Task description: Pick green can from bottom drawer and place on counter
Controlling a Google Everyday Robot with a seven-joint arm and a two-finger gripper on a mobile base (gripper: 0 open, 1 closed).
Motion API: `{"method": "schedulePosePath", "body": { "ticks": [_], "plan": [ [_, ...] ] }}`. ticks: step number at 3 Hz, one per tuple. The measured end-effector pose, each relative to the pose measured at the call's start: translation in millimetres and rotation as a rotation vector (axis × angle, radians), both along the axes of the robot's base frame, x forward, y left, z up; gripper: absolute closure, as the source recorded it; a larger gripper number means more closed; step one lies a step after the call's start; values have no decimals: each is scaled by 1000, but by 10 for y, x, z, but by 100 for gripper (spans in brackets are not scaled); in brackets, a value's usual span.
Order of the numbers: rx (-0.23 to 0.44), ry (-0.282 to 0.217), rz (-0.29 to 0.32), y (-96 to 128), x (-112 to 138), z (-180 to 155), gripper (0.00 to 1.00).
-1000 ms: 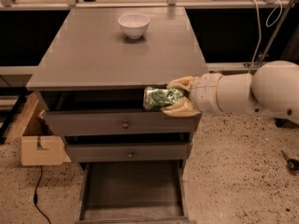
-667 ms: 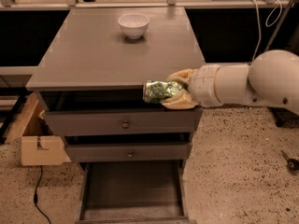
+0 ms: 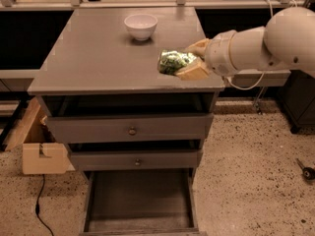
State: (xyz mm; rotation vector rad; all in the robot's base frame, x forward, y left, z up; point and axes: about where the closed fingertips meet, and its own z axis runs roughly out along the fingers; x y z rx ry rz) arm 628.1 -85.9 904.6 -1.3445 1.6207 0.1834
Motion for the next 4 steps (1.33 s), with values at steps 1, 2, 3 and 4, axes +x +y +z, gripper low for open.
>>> {"method": "schedulePosePath", "body": {
  "ticks": [1,2,3,4],
  "plan": [
    [32,55,-27,-7,425,67,100],
    [69,108,-23,75,789,-12,83],
    [108,153,-5,163,1058,-154,59],
    [146,191,20,239,1271,-300,28]
  ]
}}
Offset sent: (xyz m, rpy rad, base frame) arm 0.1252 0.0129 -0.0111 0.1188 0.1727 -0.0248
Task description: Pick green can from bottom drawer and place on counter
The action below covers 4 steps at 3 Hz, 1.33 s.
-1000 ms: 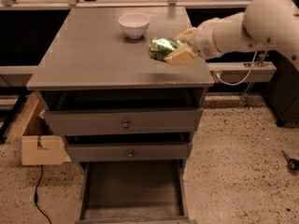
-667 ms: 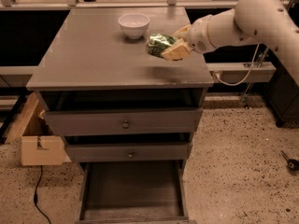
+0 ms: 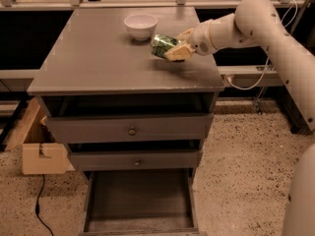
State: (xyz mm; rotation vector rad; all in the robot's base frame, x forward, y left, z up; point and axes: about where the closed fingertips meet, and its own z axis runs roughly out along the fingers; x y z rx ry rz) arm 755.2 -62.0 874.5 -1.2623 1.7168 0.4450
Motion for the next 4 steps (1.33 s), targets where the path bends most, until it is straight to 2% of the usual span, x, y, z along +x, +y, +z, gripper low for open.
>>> {"method": "schedulePosePath", "body": {
  "ticks": [1,2,4],
  "plan": [
    [19,17,15,36,75,-81,5],
    [23,15,-3,-45,49,-66,0],
    [4,-123,-236,-794,-597,472,0]
  ]
}}
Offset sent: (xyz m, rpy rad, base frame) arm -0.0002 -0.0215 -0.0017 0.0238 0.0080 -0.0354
